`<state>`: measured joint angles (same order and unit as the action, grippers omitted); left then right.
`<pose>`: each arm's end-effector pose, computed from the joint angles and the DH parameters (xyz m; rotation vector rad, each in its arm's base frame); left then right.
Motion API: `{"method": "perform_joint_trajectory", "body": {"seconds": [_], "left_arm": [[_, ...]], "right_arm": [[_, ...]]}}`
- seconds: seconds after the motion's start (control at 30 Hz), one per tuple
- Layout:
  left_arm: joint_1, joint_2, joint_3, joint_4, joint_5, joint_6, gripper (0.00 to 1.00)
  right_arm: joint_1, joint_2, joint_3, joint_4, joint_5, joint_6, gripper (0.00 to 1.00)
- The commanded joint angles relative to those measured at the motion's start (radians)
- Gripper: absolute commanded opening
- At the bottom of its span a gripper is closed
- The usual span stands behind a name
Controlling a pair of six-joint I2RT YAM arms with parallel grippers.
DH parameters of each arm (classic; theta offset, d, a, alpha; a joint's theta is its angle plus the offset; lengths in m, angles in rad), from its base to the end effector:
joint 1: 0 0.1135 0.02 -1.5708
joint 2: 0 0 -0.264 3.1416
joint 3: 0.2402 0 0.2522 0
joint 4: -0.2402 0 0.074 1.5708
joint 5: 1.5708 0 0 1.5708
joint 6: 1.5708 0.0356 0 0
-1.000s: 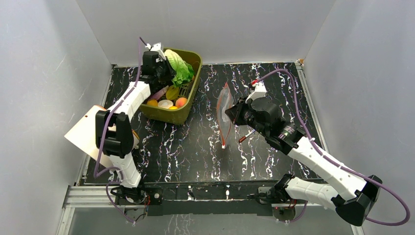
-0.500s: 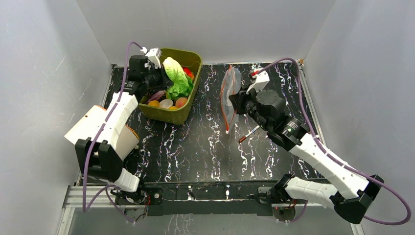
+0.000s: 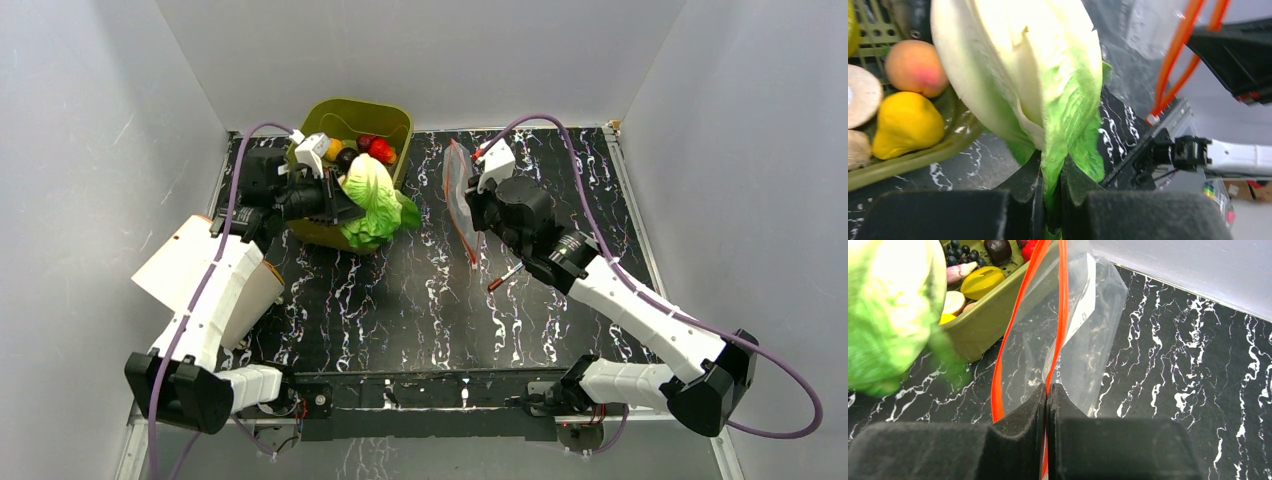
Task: Place the food in the zip-top bag and seal the zipper
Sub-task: Place the fake vegetable in the zipper food storage bag.
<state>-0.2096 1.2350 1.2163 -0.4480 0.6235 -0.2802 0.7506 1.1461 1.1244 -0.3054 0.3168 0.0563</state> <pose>0.2607 -0.0767 0.3719 0.3311 2.0434 -0.9380 0.1974 0.1689 0.3741 -0.4364 1.8377 0.2523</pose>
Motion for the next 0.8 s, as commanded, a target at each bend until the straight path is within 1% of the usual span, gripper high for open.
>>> {"method": "perform_joint_trajectory", "body": {"seconds": [0.0, 0.13, 0.27, 0.37, 0.43, 0.53, 0.6, 0.7, 0.77], "left_arm": [[-0.025, -0.104, -0.057, -0.003, 0.153, -0.008, 0.0], [-0.05, -0.165, -0.12, 0.035, 0.234, -0.034, 0.0], [-0.068, -0.201, -0.173, 0.106, 0.339, -0.075, 0.0], [-0.104, -0.215, -0.204, 0.155, 0.387, -0.089, 0.0], [-0.133, -0.22, -0.215, 0.172, 0.388, -0.089, 0.0], [-0.211, -0.22, -0.234, 0.232, 0.392, -0.087, 0.0], [-0.265, -0.209, -0.242, 0.278, 0.392, -0.072, 0.0], [-0.302, -0.167, -0.223, 0.26, 0.372, -0.023, 0.0], [-0.305, -0.133, -0.213, 0.248, 0.343, -0.009, 0.0]], "right_arm": [[-0.003, 0.007, 0.024, 0.075, 0.007, -0.068, 0.0], [-0.002, 0.015, 0.01, 0.067, -0.003, -0.085, 0.0], [-0.003, 0.02, -0.019, 0.112, -0.03, -0.139, 0.0], [-0.003, 0.027, -0.033, 0.137, -0.07, -0.171, 0.0], [-0.003, 0.029, -0.036, 0.147, -0.118, -0.187, 0.0], [-0.002, 0.021, -0.046, 0.203, -0.253, -0.209, 0.0], [-0.001, 0.023, -0.043, 0.216, -0.294, -0.212, 0.0], [0.012, 0.017, -0.044, 0.216, -0.361, -0.214, 0.0], [0.03, -0.013, -0.061, 0.23, -0.367, -0.219, 0.0]]}}
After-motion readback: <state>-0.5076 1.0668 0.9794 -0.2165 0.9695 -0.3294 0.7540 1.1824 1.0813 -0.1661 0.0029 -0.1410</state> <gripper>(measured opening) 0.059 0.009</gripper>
